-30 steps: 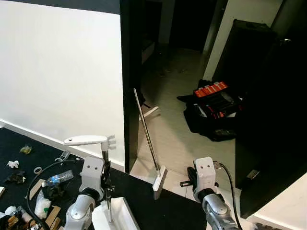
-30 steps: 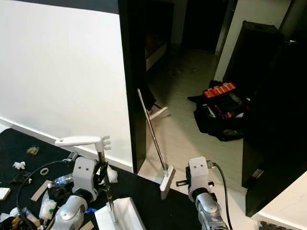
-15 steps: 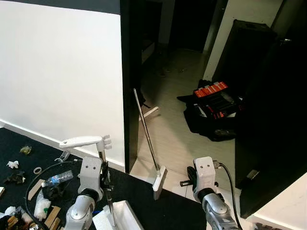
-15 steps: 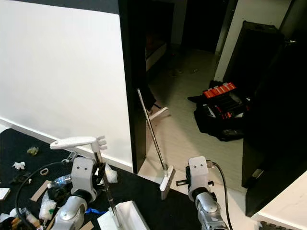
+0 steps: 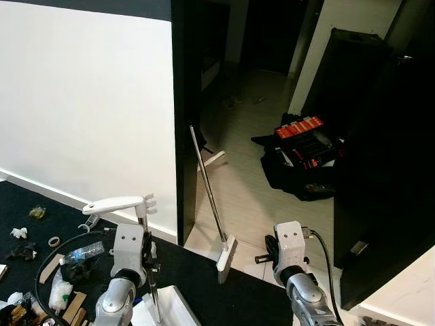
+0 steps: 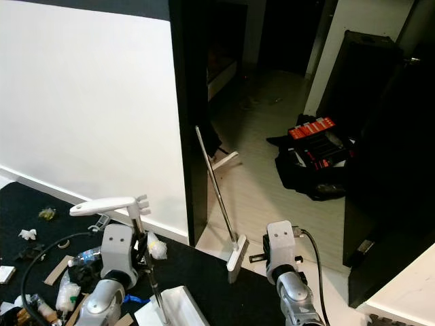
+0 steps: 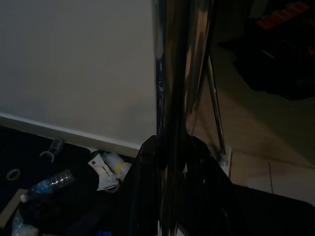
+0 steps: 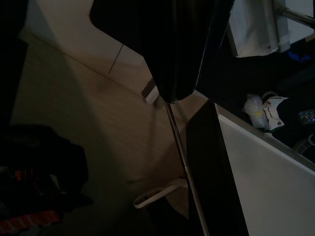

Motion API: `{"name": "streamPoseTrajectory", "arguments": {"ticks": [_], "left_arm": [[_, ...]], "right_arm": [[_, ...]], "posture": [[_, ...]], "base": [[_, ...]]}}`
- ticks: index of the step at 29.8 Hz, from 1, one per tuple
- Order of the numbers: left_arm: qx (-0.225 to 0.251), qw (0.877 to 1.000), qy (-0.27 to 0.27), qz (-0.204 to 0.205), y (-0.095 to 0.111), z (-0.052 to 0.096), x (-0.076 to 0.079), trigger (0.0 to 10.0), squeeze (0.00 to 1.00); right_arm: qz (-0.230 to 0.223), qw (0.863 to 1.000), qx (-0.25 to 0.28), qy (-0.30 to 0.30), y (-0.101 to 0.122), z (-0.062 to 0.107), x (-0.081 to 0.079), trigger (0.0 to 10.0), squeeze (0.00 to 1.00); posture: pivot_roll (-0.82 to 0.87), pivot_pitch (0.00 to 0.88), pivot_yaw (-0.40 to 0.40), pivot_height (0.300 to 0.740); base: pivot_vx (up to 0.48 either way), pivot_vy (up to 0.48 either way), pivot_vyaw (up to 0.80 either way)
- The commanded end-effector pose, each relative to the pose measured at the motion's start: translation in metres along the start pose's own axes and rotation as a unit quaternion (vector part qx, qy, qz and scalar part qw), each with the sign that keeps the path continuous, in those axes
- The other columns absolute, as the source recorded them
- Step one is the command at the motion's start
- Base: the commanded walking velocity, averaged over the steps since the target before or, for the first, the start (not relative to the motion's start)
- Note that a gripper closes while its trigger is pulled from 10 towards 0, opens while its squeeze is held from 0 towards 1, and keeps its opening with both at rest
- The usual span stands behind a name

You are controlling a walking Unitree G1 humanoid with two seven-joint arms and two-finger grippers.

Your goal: Sweep floor

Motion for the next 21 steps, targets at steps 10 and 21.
{"name": "streamPoseTrajectory", "arguments": {"ticks": [10,21], "left_arm": [[0.029,1.000,-0.012,-0.003,0.006,0.005,0.003,10.0,0.00],[0.039,0.998,0.042,-0.020,0.010,0.009,-0.029,10.0,0.00]], "right_arm": [[0.002,1.000,-0.010,-0.008,-0.006,0.003,0.004,10.0,0.00],[0.008,1.000,-0.009,-0.010,-0.005,0.003,0.006,10.0,0.00]], "posture": [[-0.01,0.093,-0.016,0.740],[-0.01,0.081,-0.014,0.740]], "base": [[0.000,0.000,0.00],[0.000,0.000,0.00]]}}
Point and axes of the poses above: a point about 5 cm out from each wrist's last joint towards the gripper, its own z axis pointing back from the gripper into the wrist, its own y axis along the axis of the wrist's last joint, x = y × z, the point moved 4 cm from there along -z, pointing out of the wrist towards the gripper, and after that the axes turned 10 degrees about -z, right-handed, at the moved point
